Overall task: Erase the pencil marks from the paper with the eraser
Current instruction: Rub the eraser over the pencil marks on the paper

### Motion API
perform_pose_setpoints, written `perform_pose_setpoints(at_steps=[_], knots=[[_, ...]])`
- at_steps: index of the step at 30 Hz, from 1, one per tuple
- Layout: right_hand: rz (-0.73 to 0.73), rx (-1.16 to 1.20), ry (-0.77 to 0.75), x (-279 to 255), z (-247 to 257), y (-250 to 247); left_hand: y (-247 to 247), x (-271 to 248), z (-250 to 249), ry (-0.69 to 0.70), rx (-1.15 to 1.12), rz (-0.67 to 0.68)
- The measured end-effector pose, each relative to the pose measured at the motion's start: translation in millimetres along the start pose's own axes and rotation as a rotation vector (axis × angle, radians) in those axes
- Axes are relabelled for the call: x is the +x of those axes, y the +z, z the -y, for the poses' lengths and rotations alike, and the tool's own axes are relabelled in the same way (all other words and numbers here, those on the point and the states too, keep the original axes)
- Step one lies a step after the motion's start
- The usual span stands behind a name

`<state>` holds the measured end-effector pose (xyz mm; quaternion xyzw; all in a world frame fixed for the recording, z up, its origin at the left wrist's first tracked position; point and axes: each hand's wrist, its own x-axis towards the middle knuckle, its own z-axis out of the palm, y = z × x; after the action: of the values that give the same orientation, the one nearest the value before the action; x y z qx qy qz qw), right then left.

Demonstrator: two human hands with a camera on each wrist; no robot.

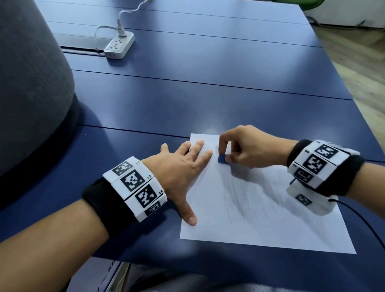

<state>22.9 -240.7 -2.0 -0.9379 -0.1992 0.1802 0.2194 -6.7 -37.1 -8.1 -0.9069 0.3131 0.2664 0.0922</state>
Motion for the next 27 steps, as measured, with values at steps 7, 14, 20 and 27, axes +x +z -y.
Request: perform_pose_setpoints(at_steps=[7, 14, 20, 27], knots=[[0.040, -0.001, -0.012, -9.1, 1.7, 7.8, 0.5, 3.7, -3.2, -0.014, 0.015, -0.007], [-0.048, 0.031, 0.013, -3.9, -5.4, 3.0, -0.1, 3.6, -3.3, -0.013, 0.025, -0.012], [0.001, -0.035, -0.017, -6.1, -7.2, -1.2, -0.2, 3.5, -2.5, -0.015, 0.011, 0.005], [0.050, -0.154, -0.185, -20.9, -2.5, 9.7, -0.4, 2.0, -2.2, -0.011, -0.007, 0.002]])
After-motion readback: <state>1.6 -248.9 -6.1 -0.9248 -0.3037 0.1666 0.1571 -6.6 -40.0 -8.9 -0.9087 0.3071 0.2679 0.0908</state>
